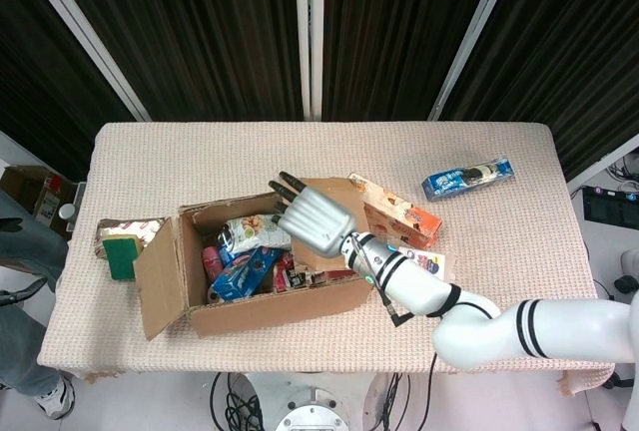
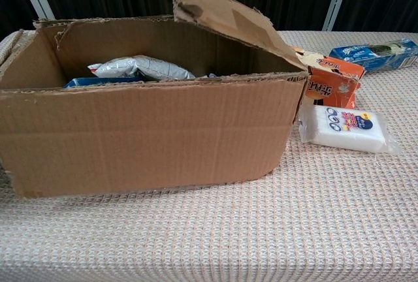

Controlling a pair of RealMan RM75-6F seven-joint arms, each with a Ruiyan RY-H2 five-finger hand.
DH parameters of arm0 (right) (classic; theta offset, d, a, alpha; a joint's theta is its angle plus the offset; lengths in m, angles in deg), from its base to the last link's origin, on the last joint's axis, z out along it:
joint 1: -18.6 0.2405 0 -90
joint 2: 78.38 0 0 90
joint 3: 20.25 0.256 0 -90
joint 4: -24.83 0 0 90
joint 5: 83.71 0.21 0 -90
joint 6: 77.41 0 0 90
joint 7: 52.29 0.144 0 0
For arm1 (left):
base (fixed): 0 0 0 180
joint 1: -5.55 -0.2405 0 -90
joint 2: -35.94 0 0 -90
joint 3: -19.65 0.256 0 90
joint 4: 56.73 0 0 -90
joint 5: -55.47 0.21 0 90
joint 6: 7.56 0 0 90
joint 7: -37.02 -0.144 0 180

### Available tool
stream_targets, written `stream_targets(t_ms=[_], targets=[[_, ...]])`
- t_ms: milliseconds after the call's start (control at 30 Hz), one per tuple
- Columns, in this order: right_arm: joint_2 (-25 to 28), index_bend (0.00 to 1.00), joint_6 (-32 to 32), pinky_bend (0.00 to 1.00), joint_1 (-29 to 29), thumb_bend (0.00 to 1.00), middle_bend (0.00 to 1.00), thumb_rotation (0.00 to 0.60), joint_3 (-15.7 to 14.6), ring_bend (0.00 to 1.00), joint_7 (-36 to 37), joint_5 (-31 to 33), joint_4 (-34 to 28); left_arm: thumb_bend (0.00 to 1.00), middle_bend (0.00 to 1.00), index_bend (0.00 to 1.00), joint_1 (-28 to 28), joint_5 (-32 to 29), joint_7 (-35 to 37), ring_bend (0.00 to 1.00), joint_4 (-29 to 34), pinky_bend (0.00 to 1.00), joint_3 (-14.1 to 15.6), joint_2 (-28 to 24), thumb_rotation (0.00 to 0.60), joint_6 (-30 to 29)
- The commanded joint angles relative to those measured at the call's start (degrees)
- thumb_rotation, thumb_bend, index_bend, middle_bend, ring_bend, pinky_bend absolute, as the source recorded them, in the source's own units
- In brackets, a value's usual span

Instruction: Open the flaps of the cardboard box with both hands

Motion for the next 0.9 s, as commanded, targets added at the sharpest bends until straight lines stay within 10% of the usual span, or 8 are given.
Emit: stream_targets(t_ms=[33, 900], targets=[[3.8, 0.44, 1.1, 0.00, -1.9, 0.96, 0.41, 0.600, 1.0, 0.00, 2.1, -1.7, -2.7, 0.11, 0.25, 0.19, 0.3, 0.1, 0.0, 0.17, 0.5, 0.28, -0.1, -0.1, 0.399, 0.5], [21.7, 0.43, 1.5, 0.00, -16.9, 0.96, 0.48, 0.600, 4.6, 0.00, 17.0, -14.4, -8.2, 0.11, 0.25, 0.19, 2.9, 0.6, -2.3, 0.17, 4.6, 0.28, -0.8, -0.6, 0.401, 3.9]])
